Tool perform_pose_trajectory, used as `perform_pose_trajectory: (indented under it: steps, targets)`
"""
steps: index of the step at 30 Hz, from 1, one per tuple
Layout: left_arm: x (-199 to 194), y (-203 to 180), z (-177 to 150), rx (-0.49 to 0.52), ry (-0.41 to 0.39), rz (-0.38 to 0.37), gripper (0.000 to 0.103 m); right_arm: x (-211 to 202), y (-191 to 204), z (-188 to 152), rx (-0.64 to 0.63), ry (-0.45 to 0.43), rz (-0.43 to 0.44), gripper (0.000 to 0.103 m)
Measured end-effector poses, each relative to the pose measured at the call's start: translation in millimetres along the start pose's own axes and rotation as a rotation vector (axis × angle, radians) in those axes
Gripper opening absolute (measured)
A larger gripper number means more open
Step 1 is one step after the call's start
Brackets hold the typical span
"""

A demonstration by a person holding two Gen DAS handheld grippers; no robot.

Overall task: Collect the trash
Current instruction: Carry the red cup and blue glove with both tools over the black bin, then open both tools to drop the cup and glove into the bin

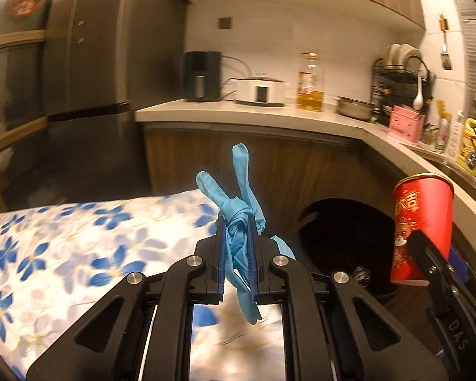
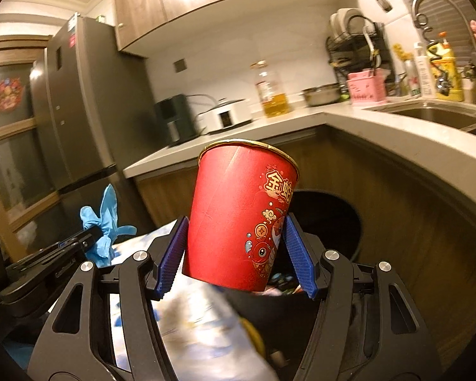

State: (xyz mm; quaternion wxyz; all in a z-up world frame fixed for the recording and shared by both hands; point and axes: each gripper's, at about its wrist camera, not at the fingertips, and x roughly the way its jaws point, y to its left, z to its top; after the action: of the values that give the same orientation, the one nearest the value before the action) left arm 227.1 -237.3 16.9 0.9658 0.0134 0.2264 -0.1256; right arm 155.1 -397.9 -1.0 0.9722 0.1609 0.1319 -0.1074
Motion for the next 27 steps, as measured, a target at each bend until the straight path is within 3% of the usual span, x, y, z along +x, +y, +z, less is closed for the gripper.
perform_pose_trajectory:
  steps: [13, 27]
  targets:
    - [37.4, -72.0, 15.2, 0.059, -0.017, -0.122, 0.012, 27.3, -47.1, 18.2, 0.018, -0.025, -0.09, 0.061]
    - [64.1, -88.8, 11.5, 0.072, 0.014, -0.155, 0.013, 42.0, -61.6, 25.0, 0.025, -0.025, -0.091, 0.062]
